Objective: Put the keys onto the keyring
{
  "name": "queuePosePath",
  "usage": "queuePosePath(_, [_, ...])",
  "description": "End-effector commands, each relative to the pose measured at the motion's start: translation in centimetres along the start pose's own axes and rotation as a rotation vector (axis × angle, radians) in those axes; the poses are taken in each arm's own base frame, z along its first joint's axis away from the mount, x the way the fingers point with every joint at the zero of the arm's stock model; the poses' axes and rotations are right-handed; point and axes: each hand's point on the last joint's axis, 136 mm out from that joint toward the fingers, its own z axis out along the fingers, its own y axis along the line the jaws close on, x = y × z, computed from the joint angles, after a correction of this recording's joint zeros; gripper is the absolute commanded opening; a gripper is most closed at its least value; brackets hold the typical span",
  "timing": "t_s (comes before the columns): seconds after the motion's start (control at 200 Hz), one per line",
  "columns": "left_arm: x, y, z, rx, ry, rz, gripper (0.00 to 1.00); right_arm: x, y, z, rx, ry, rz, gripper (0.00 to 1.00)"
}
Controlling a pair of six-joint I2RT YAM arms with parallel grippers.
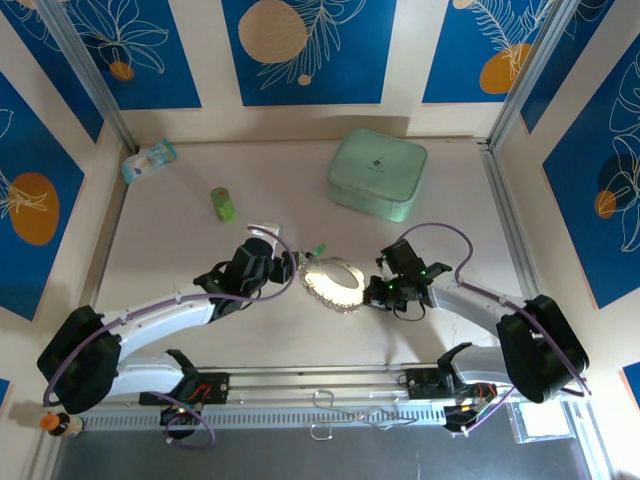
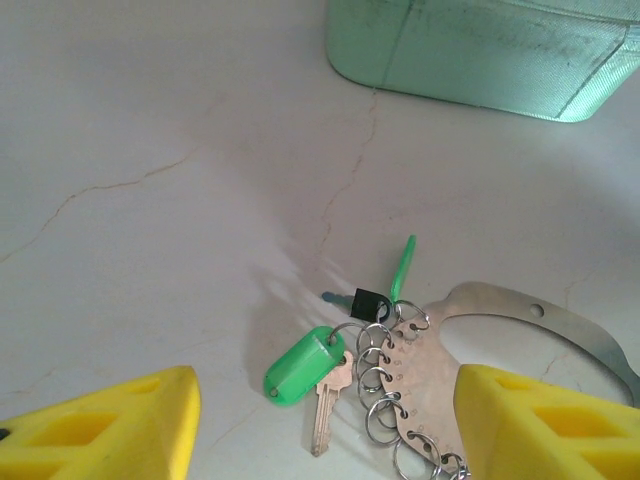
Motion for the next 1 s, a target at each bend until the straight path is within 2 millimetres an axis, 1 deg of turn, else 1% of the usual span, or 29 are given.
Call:
queuePosePath(0.0, [-1.7,-0.3,-0.5,0.01,-0.047,-0.023,0.67,-0.5,0.3,-1.3,0.008,0.001,-0.054,0.0])
queuePosePath(0.11, [-1.7,-0.3,-0.6,0.011,-0.048,-0.022,0.67,-0.7,0.8,-1.9,0.001,0.019,-0.115,0.0])
queuePosePath(0.26, [-1.7,-0.3,-0.6,0.011,-0.05,-0.022,0.67,0.0,1.9,-2.3,-0.011,0.102,-0.209,0.0])
queuePosePath(0.43, [-1.7,-0.3,-0.6,0.012,-0.053,-0.023,0.67,0.2,1.8,-2.4,0.011,0.142,-0.251,0.0])
queuePosePath(0.52, [-1.7,-0.4,-0.6,0.017,-0.053,-0.024,0.67,0.6,2.3,-2.1,-0.016,0.173,-0.251,0.0])
queuePosePath(0.72, [-1.8,-0.3,-0.8,0.015,-0.06,-0.022,0.67,2.3,3.6,-0.7,-0.057,0.275,-0.274,0.0])
queuePosePath(0.83, [-1.7,-0.2,-0.8,0.015,-0.06,-0.021,0.67,2.5,3.3,-0.1,-0.041,0.294,-0.269,0.0])
queuePosePath(0.995, [-1.7,0.0,-0.9,0.007,-0.065,-0.018,0.67,2.1,2.4,0.5,0.018,0.289,-0.272,0.0])
